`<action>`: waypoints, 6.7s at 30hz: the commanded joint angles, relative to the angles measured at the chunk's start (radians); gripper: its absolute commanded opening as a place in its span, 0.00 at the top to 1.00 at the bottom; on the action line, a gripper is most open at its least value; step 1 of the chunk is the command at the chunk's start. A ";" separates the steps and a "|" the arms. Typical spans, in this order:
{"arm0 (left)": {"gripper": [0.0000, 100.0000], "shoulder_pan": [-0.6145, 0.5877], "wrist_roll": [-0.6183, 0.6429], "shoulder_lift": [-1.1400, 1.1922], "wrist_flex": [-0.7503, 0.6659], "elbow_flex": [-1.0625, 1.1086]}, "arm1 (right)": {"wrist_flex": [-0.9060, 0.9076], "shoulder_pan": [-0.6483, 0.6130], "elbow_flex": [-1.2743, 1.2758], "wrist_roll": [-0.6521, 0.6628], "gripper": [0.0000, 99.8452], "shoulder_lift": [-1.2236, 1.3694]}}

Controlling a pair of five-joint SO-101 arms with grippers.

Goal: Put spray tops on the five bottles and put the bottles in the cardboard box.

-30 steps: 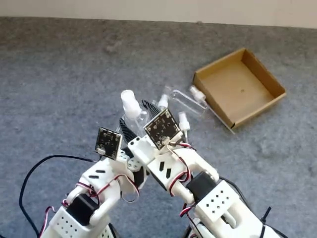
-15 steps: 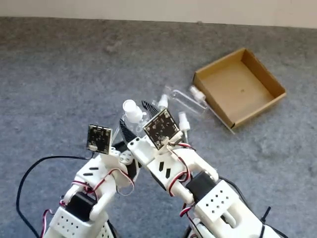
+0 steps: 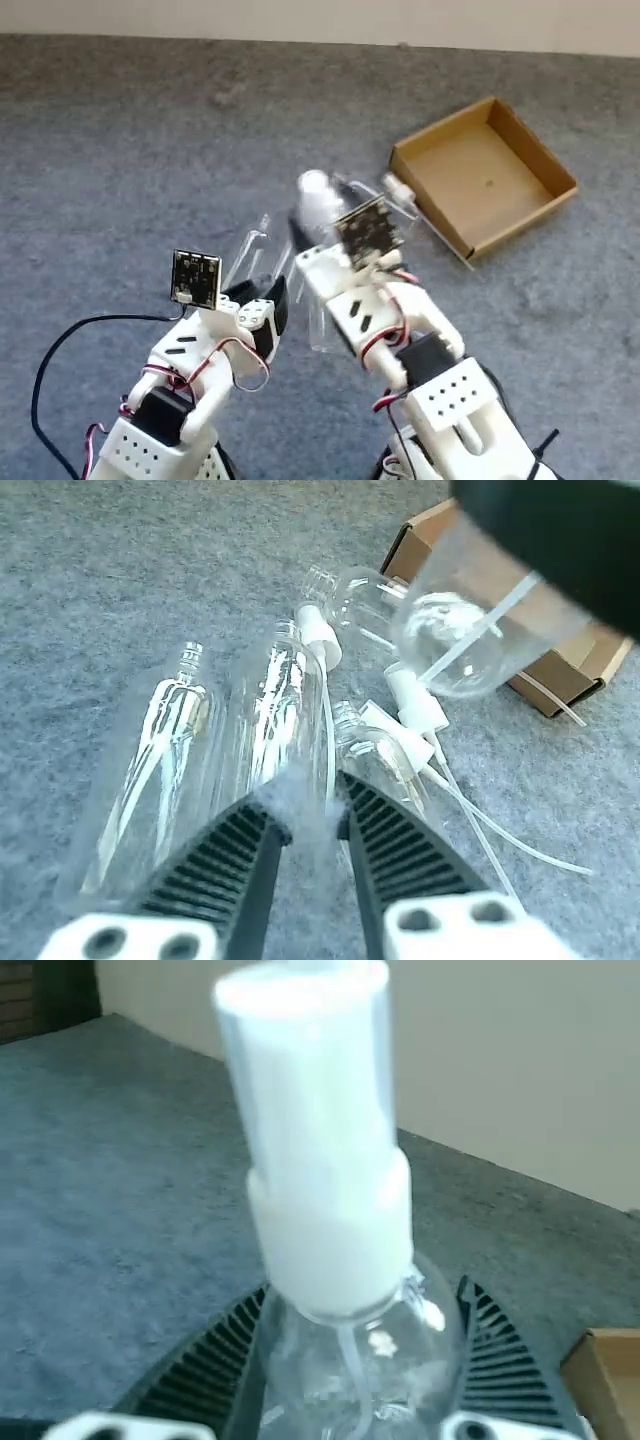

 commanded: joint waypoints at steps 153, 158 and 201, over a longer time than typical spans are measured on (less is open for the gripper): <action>0.96 -0.226 0.005 -0.004 -0.017 0.027 | 1.144 0.550 -1.543 -0.207 0.65 0.866; 0.96 -0.226 0.005 -0.004 -0.017 0.027 | 1.330 0.481 -1.478 -0.204 0.65 0.725; 0.96 -0.226 0.005 -0.004 0.003 0.027 | 0.808 0.456 -0.058 -0.204 0.99 -0.780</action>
